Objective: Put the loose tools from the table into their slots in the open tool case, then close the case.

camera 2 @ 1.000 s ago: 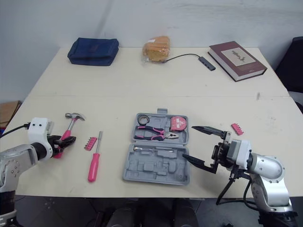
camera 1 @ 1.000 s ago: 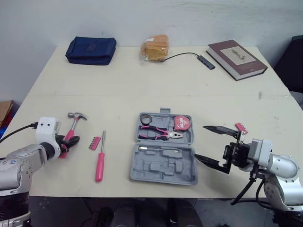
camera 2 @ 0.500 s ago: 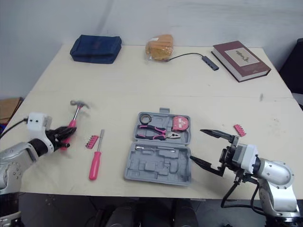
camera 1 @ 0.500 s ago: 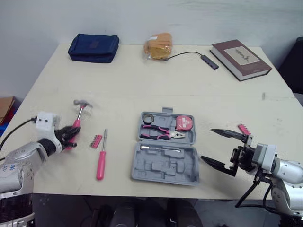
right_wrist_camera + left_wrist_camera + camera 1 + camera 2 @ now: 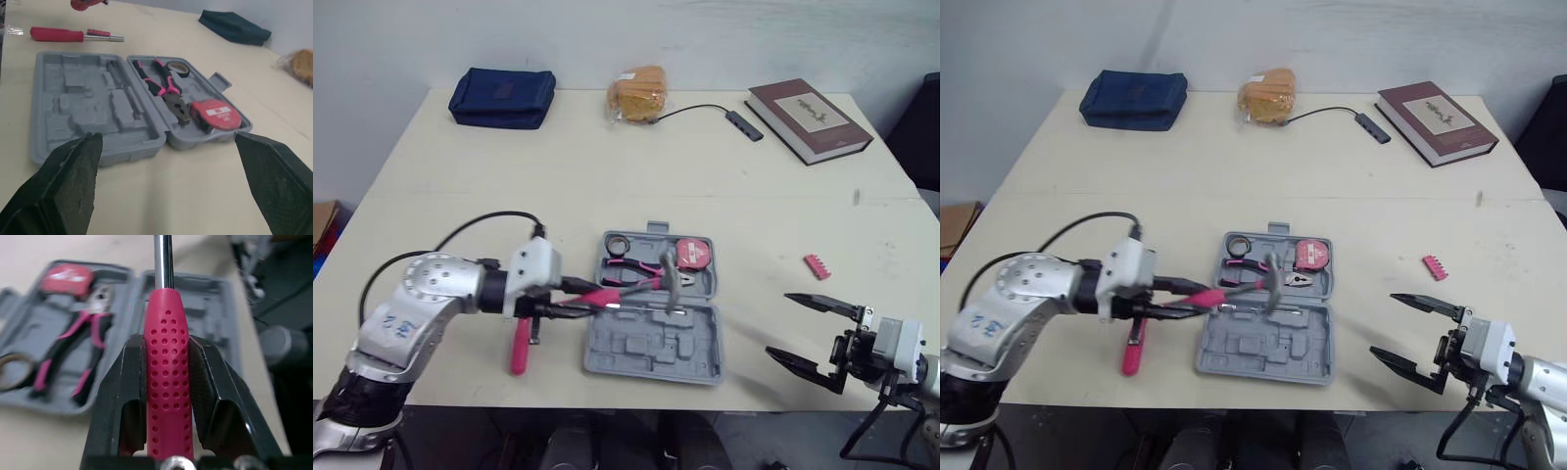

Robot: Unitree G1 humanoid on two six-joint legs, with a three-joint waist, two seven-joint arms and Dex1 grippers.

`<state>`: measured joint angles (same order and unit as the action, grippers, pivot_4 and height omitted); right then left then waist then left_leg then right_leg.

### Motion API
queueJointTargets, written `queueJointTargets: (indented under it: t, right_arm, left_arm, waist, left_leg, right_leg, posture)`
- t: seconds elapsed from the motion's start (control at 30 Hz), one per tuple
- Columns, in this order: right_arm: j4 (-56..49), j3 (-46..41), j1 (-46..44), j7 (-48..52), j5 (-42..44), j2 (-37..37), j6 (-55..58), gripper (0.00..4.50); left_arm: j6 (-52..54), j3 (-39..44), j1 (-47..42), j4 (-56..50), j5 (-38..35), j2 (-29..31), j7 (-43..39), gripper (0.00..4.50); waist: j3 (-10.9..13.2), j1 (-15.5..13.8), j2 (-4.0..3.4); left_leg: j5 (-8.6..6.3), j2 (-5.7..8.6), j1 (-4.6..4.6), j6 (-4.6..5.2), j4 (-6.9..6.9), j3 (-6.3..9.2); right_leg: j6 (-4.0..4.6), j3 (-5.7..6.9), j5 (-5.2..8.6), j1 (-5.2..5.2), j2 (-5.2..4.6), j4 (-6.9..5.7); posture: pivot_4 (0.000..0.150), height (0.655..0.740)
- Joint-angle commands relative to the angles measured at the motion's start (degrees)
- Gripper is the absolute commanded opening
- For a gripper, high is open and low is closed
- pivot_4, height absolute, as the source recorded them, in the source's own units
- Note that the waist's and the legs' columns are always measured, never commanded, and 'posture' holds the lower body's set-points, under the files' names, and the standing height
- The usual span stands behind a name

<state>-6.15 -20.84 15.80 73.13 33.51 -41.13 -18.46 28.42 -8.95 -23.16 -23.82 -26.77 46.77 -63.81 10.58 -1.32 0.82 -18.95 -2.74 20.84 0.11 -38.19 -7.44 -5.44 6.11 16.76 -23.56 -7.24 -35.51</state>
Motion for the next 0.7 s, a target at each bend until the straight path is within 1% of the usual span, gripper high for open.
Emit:
queueJointTargets:
  t: [0.03,0.2,0.33,0.4,0.5,0.63,0.7]
  right_arm:
    - [-2.0,-2.3,2.9,0.4,1.0,0.4,-0.6,4.5]
    - [-2.7,-2.8,3.8,-0.6,0.6,0.8,-1.2,4.5]
    - [-2.7,-3.1,3.5,-1.7,-0.3,1.3,-2.0,4.5]
    - [-2.9,-3.1,3.7,-2.1,-0.5,1.4,-2.3,4.5]
    - [-3.8,-4.1,5.4,-3.4,-0.9,2.3,-3.1,4.5]
    - [-4.4,-4.4,6.8,-4.4,-1.3,2.7,-3.7,4.5]
    - [-4.8,-4.3,7.5,-5.1,-1.6,3.2,-4.1,4.5]
  left_arm:
    - [2.4,-8.5,-6.1,0.5,6.3,-2.2,0.5,0.53]
    - [5.9,-18.1,-15.5,5.9,15.0,-7.5,2.2,0.53]
    - [12.4,-22.3,-19.8,7.3,17.9,-10.2,2.6,0.53]
    - [14.2,-23.3,-20.7,7.1,18.5,-10.6,2.4,0.53]
    - [15.6,-25.6,-20.0,4.6,19.4,-8.3,0.2,0.53]
    - [15.4,-26.1,-19.1,5.5,21.1,-8.5,1.4,0.53]
    - [16.8,-25.9,-18.9,5.6,20.8,-9.1,1.6,0.53]
  waist:
    - [0.0,-0.2,0.0]
    - [0.0,-0.1,0.0]
    - [0.0,0.0,0.0]
    - [0.0,0.0,0.0]
    - [0.0,0.0,0.0]
    - [0.0,-0.1,-0.01]
    - [0.0,-0.1,-0.01]
  left_leg:
    - [0.02,0.03,0.0,0.01,0.0,0.01]
    - [0.05,0.1,0.15,0.08,-0.09,0.11]
    - [0.06,0.09,0.25,0.09,-0.27,0.11]
    - [0.06,0.05,0.27,0.08,-0.33,0.13]
    - [0.06,-0.01,0.3,0.06,-0.46,0.22]
    - [0.05,-0.04,0.31,0.05,-0.57,0.28]
    - [0.03,-0.05,0.31,0.06,-0.67,0.3]
  right_leg:
    - [-0.02,-0.01,-0.02,0.01,0.02,0.01]
    - [-0.12,-0.04,-0.08,0.01,0.04,0.07]
    - [-0.11,-0.04,-0.08,-0.03,0.27,0.09]
    - [-0.09,-0.06,-0.07,-0.03,0.36,0.09]
    - [-0.03,-0.07,-0.03,-0.02,0.43,0.02]
    - [0.0,-0.07,-0.02,0.01,0.42,-0.02]
    - [0.0,-0.07,-0.02,0.04,0.41,-0.06]
  posture:
    - [0.15,0.74]
    - [0.15,0.74]
    - [0.15,0.74]
    - [0.15,0.74]
    - [0.15,0.74]
    - [0.15,0.74]
    - [0.15,0.74]
